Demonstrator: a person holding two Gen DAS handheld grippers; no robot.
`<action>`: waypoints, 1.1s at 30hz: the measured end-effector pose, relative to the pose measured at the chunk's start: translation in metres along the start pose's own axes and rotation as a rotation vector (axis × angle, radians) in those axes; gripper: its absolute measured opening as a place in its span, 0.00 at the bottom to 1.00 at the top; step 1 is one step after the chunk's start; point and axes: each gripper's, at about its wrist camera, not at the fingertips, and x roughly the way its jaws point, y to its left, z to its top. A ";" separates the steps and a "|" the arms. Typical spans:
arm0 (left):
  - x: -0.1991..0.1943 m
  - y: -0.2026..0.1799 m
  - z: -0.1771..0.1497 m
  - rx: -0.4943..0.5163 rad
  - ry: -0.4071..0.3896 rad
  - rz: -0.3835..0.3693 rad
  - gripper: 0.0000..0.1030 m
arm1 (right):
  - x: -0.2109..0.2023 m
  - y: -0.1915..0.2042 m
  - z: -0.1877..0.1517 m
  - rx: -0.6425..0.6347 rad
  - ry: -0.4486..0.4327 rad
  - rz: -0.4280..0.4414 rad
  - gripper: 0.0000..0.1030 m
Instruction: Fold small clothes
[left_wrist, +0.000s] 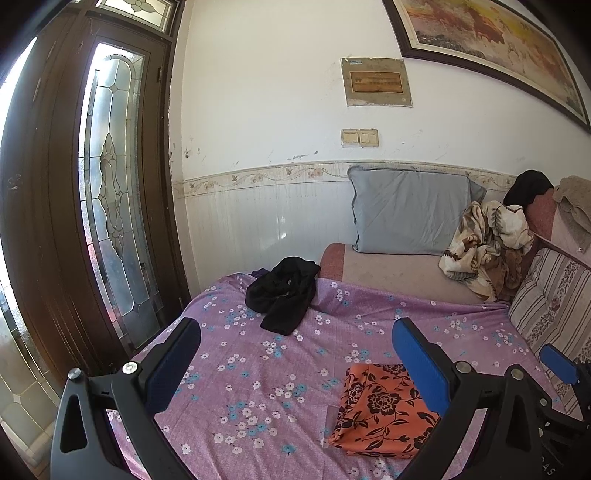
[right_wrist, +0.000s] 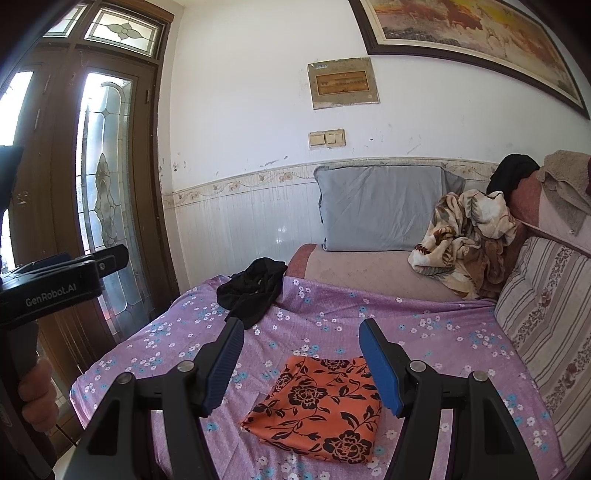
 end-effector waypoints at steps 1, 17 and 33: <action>0.001 0.000 -0.001 0.000 0.000 0.002 1.00 | 0.001 0.000 -0.001 0.000 0.002 0.000 0.67; 0.021 0.011 -0.012 -0.020 0.034 0.016 1.00 | 0.023 0.009 -0.011 -0.015 0.040 0.012 0.67; 0.061 -0.002 -0.022 -0.015 0.106 0.005 1.00 | 0.063 -0.009 -0.019 0.005 0.072 0.022 0.67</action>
